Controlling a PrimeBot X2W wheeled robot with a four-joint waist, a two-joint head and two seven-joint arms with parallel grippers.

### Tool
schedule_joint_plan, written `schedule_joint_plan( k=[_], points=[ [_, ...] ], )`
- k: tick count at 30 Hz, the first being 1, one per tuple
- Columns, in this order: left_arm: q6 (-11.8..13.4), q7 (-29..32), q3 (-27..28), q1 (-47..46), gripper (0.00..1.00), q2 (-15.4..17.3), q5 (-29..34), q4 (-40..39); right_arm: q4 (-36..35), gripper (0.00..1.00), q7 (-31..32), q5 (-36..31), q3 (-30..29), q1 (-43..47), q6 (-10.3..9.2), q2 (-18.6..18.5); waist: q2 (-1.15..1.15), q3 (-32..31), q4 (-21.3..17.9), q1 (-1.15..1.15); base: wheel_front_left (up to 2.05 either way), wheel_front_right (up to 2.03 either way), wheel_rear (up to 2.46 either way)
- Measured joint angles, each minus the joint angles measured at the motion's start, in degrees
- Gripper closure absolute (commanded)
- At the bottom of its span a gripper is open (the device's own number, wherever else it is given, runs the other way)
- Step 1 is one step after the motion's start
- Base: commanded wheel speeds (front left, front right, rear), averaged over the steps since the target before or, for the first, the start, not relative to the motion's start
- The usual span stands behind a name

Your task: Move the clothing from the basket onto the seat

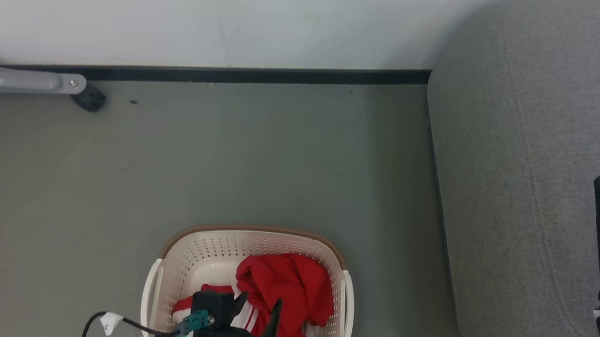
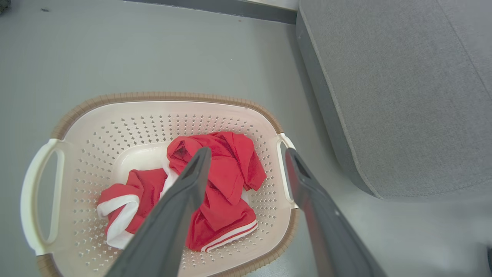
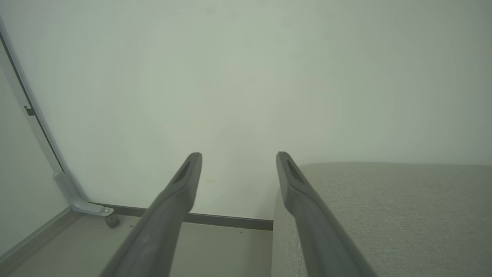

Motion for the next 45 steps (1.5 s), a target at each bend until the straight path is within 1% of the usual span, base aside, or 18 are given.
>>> schedule_joint_plan(
  k=[7,13,23,29,31,36,45],
  points=[
    [0.0,-0.12,-3.98,-4.64,0.0,0.0,-6.44,2.75,-4.97,0.0,-0.04,3.8,-0.04,-1.62,0.01,-3.94,0.0,5.96,-1.03,0.0,0.0,0.0,0.0],
    [0.01,-1.02,-6.99,-9.06,0.0,0.02,-11.76,4.83,-8.77,0.0,-0.16,7.14,-1.42,-2.45,0.01,-6.75,0.0,11.13,-2.01,0.0,0.0,0.0,0.0],
    [0.01,-2.15,-9.06,-16.29,0.0,0.02,-18.76,10.63,-13.79,0.0,-0.16,11.98,-5.19,-2.83,0.01,-10.61,0.0,19.73,-3.69,0.0,0.0,0.0,0.0],
    [0.01,-3.02,-9.58,-20.5,0.0,-0.01,-22.72,14.17,-16.22,0.0,-0.16,13.63,-7.67,-2.92,0.01,-11.87,0.0,24.92,-4.61,0.0,0.0,0.0,0.0],
    [0.01,-3.33,-10.06,-21.7,0.0,0.01,-23.14,15.37,-16.86,0.0,-0.16,14.06,-8.43,-3.01,0.01,-12.24,0.0,26.65,-4.91,0.0,0.0,0.0,0.0],
    [0.01,-3.58,-11.03,-23.47,0.0,0.04,-26.57,17.97,-17.4,0.0,-0.18,15.32,-9.91,-3.11,0.01,-12.77,0.0,30.78,-5.62,0.0,0.0,0.0,0.0],
    [0.0,-4.38,-14.05,-25.76,0.0,0.05,-31.94,18.59,-17.6,0.0,-0.16,15.37,-11.18,-3.3,0.01,-13.45,0.0,36.42,-6.71,-0.01,0.0,0.0,0.0]
  ],
)
